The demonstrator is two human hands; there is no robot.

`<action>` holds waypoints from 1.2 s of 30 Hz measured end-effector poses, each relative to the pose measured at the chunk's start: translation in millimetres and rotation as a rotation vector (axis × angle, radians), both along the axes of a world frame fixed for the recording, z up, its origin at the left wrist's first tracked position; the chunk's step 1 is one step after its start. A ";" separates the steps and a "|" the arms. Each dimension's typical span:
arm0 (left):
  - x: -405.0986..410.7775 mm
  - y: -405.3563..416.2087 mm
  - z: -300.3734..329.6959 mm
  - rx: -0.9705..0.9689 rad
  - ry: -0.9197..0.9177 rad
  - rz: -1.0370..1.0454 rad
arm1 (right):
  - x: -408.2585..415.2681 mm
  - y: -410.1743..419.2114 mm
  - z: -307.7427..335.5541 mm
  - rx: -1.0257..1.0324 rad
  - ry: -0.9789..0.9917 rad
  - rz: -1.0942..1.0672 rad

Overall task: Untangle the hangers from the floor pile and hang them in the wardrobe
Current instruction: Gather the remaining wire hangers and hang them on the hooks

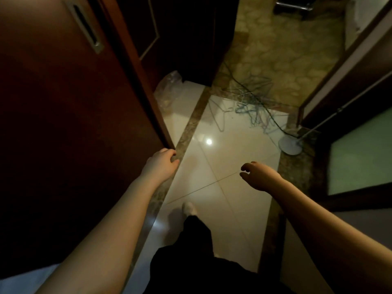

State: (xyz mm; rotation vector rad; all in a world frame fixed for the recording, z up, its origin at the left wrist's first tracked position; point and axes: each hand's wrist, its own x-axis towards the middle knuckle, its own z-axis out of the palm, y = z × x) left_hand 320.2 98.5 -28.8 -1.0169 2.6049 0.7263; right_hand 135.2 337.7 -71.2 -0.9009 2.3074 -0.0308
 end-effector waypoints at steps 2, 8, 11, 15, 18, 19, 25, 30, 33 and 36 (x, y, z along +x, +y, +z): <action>-32.8 -13.6 -10.3 0.000 -0.008 -0.040 | -29.5 -0.3 -6.2 0.009 -0.004 -0.038; -148.3 -69.8 -46.4 0.029 -0.024 -0.142 | -131.8 -24.2 -31.6 0.060 0.001 -0.101; -214.1 -98.3 -61.0 0.039 -0.054 -0.213 | -185.2 -46.4 -41.5 0.088 -0.003 -0.147; -294.9 -131.7 -68.4 0.040 -0.118 -0.290 | -249.8 -73.5 -48.2 0.113 -0.022 -0.211; -352.2 -154.4 -76.4 0.050 -0.160 -0.324 | -294.0 -88.7 -55.1 0.117 -0.015 -0.251; -371.3 -161.1 -79.5 0.054 -0.168 -0.332 | -309.0 -93.6 -58.3 0.121 -0.011 -0.259; -490.9 -189.6 -112.5 0.067 -0.191 -0.383 | -409.7 -119.7 -96.3 0.196 -0.058 -0.288; -596.8 -203.6 -166.7 0.059 -0.262 -0.397 | -515.8 -128.2 -160.4 0.236 -0.136 -0.329; -663.2 -212.8 -207.0 0.085 -0.302 -0.363 | -585.9 -134.3 -209.1 0.261 -0.224 -0.352; -723.0 -220.5 -242.9 0.091 -0.343 -0.333 | -649.4 -142.3 -250.4 0.293 -0.303 -0.361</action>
